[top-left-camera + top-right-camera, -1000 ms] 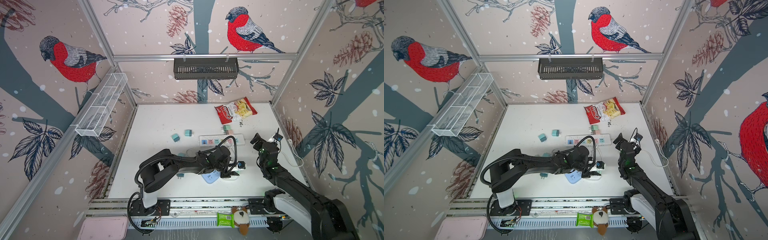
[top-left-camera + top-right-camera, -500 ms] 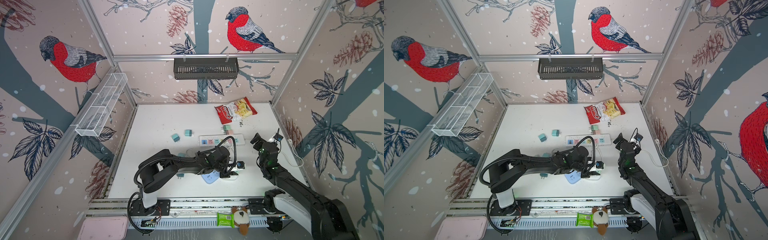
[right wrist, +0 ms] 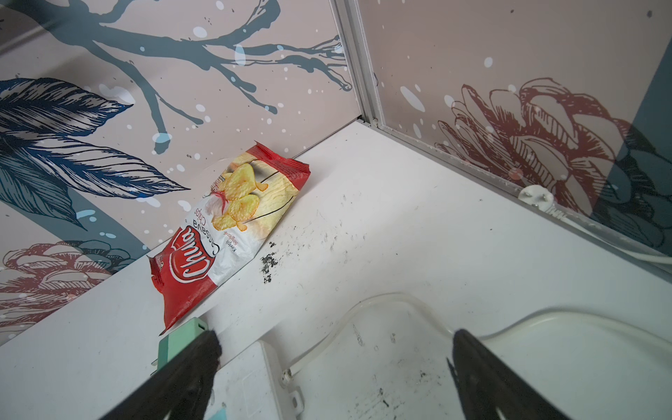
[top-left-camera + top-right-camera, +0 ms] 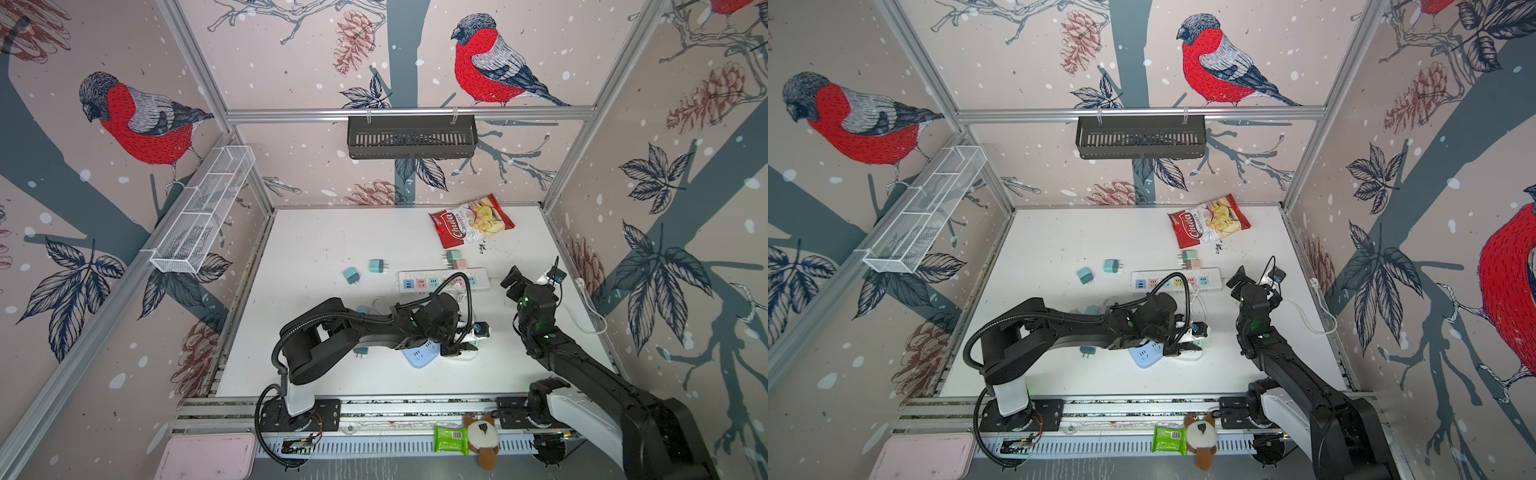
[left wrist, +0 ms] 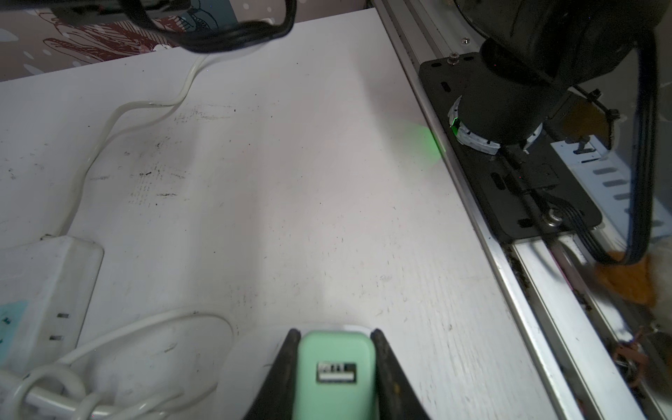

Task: Insert the plug
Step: 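Lower the green charger onto the white square socket box with the left gripper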

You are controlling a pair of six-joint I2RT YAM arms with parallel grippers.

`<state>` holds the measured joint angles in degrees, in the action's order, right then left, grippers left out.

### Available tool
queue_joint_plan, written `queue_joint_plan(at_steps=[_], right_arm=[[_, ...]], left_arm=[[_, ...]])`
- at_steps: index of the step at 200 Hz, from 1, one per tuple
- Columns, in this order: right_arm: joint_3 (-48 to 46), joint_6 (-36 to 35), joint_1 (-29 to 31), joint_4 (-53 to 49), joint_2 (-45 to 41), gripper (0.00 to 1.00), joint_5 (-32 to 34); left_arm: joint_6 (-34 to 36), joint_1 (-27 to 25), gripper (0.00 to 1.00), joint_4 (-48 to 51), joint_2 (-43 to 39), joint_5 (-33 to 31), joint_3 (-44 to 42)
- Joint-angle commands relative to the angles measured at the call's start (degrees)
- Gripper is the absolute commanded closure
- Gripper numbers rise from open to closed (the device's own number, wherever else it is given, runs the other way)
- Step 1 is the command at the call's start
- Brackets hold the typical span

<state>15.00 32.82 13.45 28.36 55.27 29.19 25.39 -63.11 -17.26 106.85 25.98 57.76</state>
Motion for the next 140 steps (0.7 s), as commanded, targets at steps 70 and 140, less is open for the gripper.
queue_joint_plan(at_steps=[70, 140], right_arm=[[0.3, 0.2, 0.0, -0.1, -0.1, 0.00, 0.3], [0.3, 0.4, 0.0, -0.2, 0.0, 0.00, 0.3]], left_arm=[[-4.7, 1.4, 1.00, -2.7, 2.7, 1.4, -1.7], [-12.0, 0.0, 1.00, -3.5, 5.8, -4.3, 2.5]])
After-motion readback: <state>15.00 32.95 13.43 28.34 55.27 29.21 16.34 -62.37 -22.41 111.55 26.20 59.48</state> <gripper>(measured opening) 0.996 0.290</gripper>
